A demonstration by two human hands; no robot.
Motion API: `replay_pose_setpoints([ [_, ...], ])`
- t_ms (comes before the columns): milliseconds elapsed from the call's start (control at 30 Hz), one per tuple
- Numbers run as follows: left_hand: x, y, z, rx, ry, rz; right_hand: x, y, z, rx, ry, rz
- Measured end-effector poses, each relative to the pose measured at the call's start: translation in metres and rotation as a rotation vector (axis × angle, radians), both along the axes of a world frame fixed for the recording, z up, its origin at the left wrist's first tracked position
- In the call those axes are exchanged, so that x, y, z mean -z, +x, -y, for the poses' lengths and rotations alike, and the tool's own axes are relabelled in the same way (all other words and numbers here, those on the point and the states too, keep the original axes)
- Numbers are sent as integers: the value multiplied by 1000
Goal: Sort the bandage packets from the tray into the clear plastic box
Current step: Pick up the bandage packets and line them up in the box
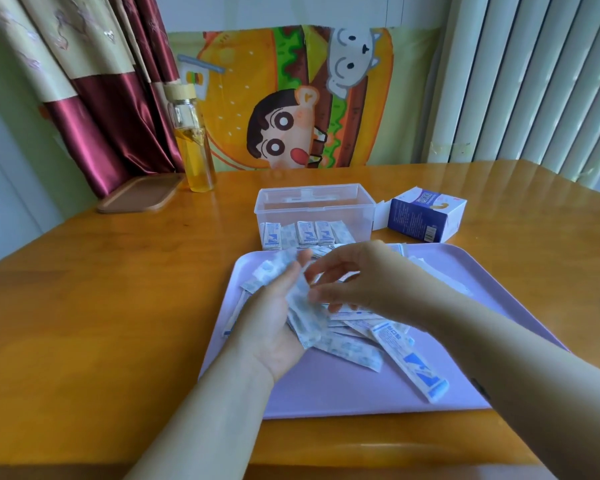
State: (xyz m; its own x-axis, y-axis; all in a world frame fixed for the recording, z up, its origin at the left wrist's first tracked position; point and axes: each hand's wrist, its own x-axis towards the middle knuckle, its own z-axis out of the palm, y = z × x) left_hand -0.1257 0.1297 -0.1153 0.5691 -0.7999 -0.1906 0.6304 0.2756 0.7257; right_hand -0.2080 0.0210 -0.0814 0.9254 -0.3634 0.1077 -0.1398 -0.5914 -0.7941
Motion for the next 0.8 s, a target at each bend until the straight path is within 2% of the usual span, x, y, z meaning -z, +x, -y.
replay_pose_setpoints([
  [67,1,9,-2,-135,-18,-75,-2,-6,0,23,-266,-91],
  [133,0,16,-4,-213,-41,-124,1,-10,-3,-50,-480,-282],
  [200,0,19,-3,-225,-34,-158,8,-10,-9,-129,-641,-442],
  [267,-1,19,-3,-221,-23,-184,10,-6,-12,-158,-715,-525],
  [533,-2,17,-3,-191,-21,-102,1,3,-2,-294,-671,-731],
  [733,2,24,-8,-196,-2,-151,-4,-5,7,-291,-612,-670],
  [800,3,24,-8,-194,-9,-183,-13,-11,15,-259,-531,-612],
])
